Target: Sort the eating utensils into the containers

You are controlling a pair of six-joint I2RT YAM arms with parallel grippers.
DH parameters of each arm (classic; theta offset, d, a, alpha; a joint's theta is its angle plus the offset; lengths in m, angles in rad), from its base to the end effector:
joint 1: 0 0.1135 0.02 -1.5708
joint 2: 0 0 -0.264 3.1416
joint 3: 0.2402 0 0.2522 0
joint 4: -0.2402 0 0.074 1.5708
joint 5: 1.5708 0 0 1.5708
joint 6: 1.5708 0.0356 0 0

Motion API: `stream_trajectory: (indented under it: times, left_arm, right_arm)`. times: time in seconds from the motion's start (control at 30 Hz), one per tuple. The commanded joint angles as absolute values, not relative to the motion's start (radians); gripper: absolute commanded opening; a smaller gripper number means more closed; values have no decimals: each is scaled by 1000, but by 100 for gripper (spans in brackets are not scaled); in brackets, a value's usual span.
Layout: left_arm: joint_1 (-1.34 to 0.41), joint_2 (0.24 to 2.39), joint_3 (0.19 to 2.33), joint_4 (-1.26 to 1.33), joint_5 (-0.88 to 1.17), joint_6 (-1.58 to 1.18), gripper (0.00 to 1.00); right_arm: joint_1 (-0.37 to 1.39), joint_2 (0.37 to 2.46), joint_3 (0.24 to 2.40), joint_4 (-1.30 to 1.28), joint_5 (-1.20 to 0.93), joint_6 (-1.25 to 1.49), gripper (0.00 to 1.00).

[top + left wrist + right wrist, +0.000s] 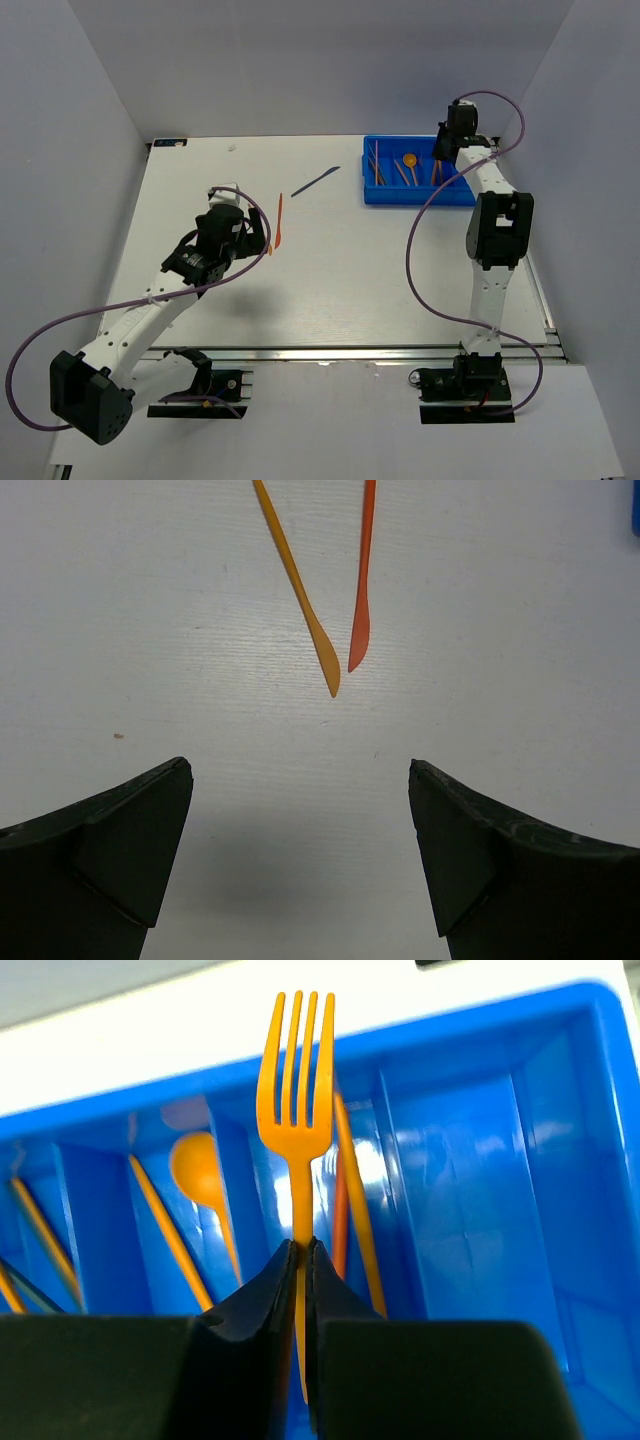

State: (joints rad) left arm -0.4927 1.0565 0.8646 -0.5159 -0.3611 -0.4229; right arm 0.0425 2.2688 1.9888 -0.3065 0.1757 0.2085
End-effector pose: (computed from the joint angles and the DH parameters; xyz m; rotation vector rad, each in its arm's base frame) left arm 0.2029 -0.0947 0.2858 -0.1089 2.2234 -0.0882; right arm 0.5323 0.0164 0.2454 0.2788 2.1292 -0.0435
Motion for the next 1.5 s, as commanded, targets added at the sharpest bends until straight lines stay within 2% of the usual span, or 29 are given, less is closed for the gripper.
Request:
stream_trajectory:
  times: [0.0, 0.23, 0.3, 0.33, 0.37, 0.4, 0.5, 0.6, 0.8, 0.87, 0.93, 1.03, 1.07, 1.27, 1.33, 1.37, 1.4, 1.47]
  left_arm:
    - [-488, 1032, 861, -509, -350, -420, 98]
    - [-486, 1038, 862, -511, -351, -420, 98]
    - [-486, 1040, 864, -511, -351, -420, 98]
    - [-486, 1042, 864, -511, -351, -420, 98]
    - [-486, 1043, 862, -509, -351, -420, 98]
    - [-486, 1043, 864, -509, -351, -420, 98]
    - [-483, 1048, 864, -509, -351, -420, 98]
    - [-479, 1048, 865, -511, -350, -420, 98]
    - [-474, 1051, 864, -506, -345, -420, 98]
    - [-466, 1055, 868, -500, -347, -431, 98]
    - [-465, 1077, 888, -477, -324, -451, 98]
    - [-463, 1170, 981, -491, -325, -500, 98]
    - [-463, 1204, 1012, -500, -340, -514, 98]
    - [-419, 1564, 1306, -615, -332, -600, 97]
    - [-381, 1697, 1362, -630, -281, -610, 88]
    - [-342, 1739, 1411, -635, -267, -621, 77]
    - [-327, 1784, 1439, -641, -258, -630, 71]
    - [-308, 1915, 1504, -666, -267, -635, 68]
  right_arm:
    - [26, 2263, 2034, -388, 169, 233, 0]
    - [11, 2293, 2045, -414, 115, 252, 0]
    - [12, 2306, 2051, -417, 114, 252, 14]
    - [11, 2312, 2059, -417, 106, 252, 18]
    - [11, 2315, 2065, -420, 100, 250, 29]
    - [11, 2316, 2074, -425, 101, 250, 33]
    - [12, 2316, 2095, -434, 106, 248, 30]
    - [11, 2315, 2091, -426, 95, 249, 34]
    - [12, 2249, 2026, -388, 46, 242, 34]
    - [15, 2188, 1988, -373, 25, 232, 35]
    - [31, 2091, 1942, -373, 15, 216, 40]
    - [90, 1902, 1791, -332, 37, 213, 72]
    - [130, 1854, 1745, -319, 49, 213, 89]
    - [322, 1513, 1397, -325, 141, 264, 89]
    - [354, 1391, 1283, -298, 112, 294, 89]
    - [380, 1352, 1173, -282, 103, 329, 89]
    - [390, 1317, 1125, -256, 69, 342, 89]
    - [403, 1237, 1056, -255, 55, 368, 89]
